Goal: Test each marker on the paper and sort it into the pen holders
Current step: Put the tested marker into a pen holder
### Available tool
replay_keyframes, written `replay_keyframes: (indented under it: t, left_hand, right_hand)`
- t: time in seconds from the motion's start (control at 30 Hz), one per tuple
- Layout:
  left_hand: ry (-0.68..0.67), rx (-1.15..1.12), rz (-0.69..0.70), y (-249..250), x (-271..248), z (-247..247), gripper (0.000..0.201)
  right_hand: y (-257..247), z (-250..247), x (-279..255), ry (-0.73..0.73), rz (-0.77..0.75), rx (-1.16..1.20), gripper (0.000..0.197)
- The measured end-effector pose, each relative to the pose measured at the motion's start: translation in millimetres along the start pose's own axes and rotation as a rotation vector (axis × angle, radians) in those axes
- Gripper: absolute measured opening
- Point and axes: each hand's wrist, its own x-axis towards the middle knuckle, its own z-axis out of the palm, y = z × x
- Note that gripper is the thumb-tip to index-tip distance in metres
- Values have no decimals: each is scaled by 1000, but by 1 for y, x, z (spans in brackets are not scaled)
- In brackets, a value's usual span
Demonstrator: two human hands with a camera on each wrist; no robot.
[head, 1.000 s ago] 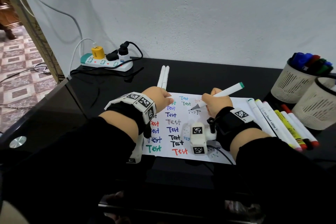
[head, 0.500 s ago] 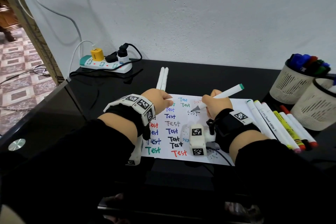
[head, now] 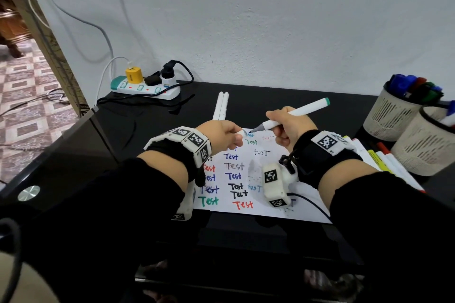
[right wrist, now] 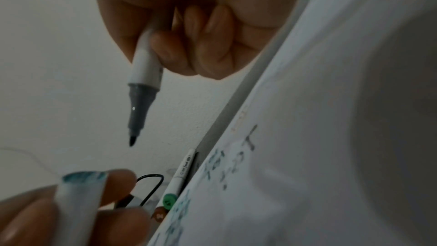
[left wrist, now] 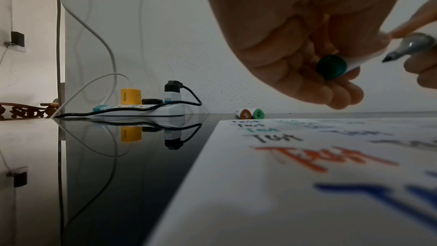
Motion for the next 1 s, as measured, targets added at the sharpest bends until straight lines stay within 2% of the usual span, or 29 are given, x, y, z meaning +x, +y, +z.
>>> replay_keyframes:
  t: [0.3, 0.43, 0.57, 0.7, 1.0]
  left_hand:
    - [7, -104, 65, 0, -1, -4, 11]
    - [19, -117, 45, -2, 1, -3, 17]
    - [23, -114, 55, -1, 0, -3, 20]
    - [38, -50, 57, -2, 1, -4, 23]
    - [34, 60, 22, -1, 2, -5, 18]
  right_hand:
    - [-11, 17, -8, -188, -73, -74, 39]
    - [-12, 15, -7, -275, -74, -23, 26]
    - [-10, 15, -5, -331, -74, -4, 23]
    - [-5, 18, -5, -367, -57, 65, 31]
    - [-2, 18, -7, -359, -30, 49, 22]
